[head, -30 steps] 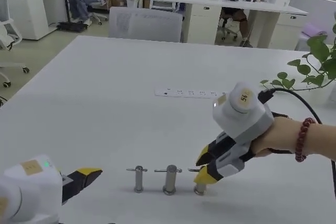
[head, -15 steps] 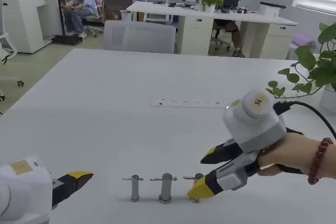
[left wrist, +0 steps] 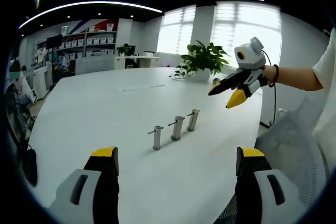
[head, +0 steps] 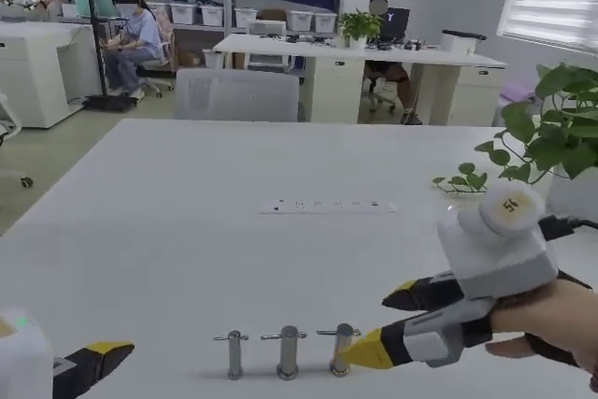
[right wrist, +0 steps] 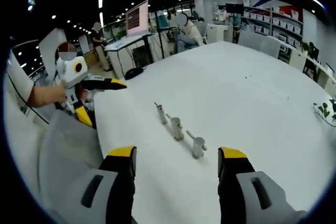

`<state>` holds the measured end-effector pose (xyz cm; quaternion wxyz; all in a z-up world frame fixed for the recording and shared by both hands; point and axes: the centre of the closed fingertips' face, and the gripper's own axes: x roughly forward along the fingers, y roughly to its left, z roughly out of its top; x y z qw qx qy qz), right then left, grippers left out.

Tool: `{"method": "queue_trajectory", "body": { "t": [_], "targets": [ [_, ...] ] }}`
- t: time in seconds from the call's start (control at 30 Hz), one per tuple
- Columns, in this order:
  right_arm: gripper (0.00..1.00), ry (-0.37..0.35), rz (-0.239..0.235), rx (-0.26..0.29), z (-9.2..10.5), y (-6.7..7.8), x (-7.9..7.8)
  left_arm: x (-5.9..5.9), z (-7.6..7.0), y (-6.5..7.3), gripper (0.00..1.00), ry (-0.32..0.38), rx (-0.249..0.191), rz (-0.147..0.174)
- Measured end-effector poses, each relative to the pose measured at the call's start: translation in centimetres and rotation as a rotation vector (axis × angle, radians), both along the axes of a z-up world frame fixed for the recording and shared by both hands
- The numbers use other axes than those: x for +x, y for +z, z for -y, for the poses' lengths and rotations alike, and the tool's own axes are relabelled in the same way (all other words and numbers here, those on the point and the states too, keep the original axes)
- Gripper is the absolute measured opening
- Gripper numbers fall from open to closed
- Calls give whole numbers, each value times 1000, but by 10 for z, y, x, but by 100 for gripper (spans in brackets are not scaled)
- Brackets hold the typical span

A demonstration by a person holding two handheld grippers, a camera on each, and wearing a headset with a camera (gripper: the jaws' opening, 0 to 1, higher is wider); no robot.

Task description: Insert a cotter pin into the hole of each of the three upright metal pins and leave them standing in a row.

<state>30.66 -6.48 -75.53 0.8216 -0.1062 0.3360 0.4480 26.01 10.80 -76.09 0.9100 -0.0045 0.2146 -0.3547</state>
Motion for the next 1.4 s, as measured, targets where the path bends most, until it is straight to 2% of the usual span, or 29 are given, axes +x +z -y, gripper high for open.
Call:
{"method": "queue_trajectory", "body": {
  "t": [0.1,0.2,0.27,0.37,0.57,0.7,0.83,0.9,1.0,1.1,1.3,1.4],
  "targets": [
    [66,-32,4,23,6,2,-8,-4,-3,0,92,7,22,-9],
    [67,-55,16,32,12,2,-14,-7,-5,2,92,15,25,-4],
    [68,-72,18,41,16,2,-19,-9,-5,2,92,17,28,-14],
    [70,-95,20,62,21,0,-26,-14,-5,0,92,5,60,-19],
    [74,-122,27,88,29,-4,-36,-21,-7,2,92,29,43,-25],
    [76,-152,28,100,36,-6,-42,-25,-10,5,92,45,46,-15],
    [77,-166,22,111,39,-9,-49,-29,-11,2,92,51,55,-25],
    [77,-170,22,112,39,-12,-53,-30,-12,1,92,55,53,-26],
    [77,-168,35,74,42,-17,-56,-31,-13,1,92,58,57,-24],
    [77,-186,30,107,42,-15,-57,-30,-13,4,92,67,53,-19],
    [77,-201,44,117,43,-12,-57,-27,-14,7,92,79,50,-15],
    [77,-199,51,101,43,-14,-58,-28,-15,6,92,79,55,-18]
  ]
}}
